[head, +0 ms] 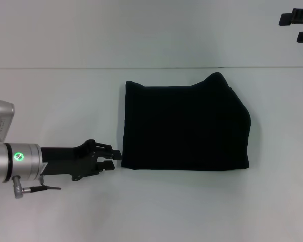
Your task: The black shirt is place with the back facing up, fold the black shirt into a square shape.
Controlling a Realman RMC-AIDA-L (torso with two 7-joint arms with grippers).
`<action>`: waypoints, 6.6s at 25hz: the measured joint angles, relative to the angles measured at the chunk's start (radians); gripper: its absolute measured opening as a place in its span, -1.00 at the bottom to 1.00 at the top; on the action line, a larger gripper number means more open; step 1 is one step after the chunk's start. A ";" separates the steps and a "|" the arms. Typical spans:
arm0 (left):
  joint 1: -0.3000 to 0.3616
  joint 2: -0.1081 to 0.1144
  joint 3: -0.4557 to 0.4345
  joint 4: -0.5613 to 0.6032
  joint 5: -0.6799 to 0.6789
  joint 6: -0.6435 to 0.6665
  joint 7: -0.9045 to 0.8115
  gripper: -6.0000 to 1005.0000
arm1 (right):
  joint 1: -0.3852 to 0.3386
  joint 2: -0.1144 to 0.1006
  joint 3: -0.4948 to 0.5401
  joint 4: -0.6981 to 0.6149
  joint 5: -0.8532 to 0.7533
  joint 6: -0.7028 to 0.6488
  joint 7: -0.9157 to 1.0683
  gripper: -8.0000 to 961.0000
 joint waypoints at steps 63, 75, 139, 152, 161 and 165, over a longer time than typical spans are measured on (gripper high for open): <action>-0.065 -0.014 -0.002 -0.120 -0.009 -0.144 -0.013 -0.28 | -0.012 -0.001 0.010 0.011 0.008 0.002 0.000 0.95; -0.078 -0.014 0.005 -0.114 0.000 -0.155 -0.013 -0.28 | -0.013 -0.002 0.017 0.011 0.008 0.000 0.000 0.95; -0.077 0.038 0.087 0.243 -0.079 0.260 0.791 0.85 | -0.341 0.231 0.093 0.004 0.200 -0.255 -1.147 0.95; -0.082 -0.031 0.177 0.251 -0.110 0.137 0.841 0.89 | -0.275 0.245 0.049 0.040 0.107 -0.217 -1.148 0.95; -0.076 -0.034 0.230 0.258 -0.119 0.167 0.882 0.89 | -0.261 0.245 0.000 0.063 0.106 -0.193 -1.154 0.95; -0.076 -0.035 0.225 0.262 -0.122 0.173 0.883 0.89 | -0.260 0.245 -0.003 0.063 0.106 -0.185 -1.155 0.95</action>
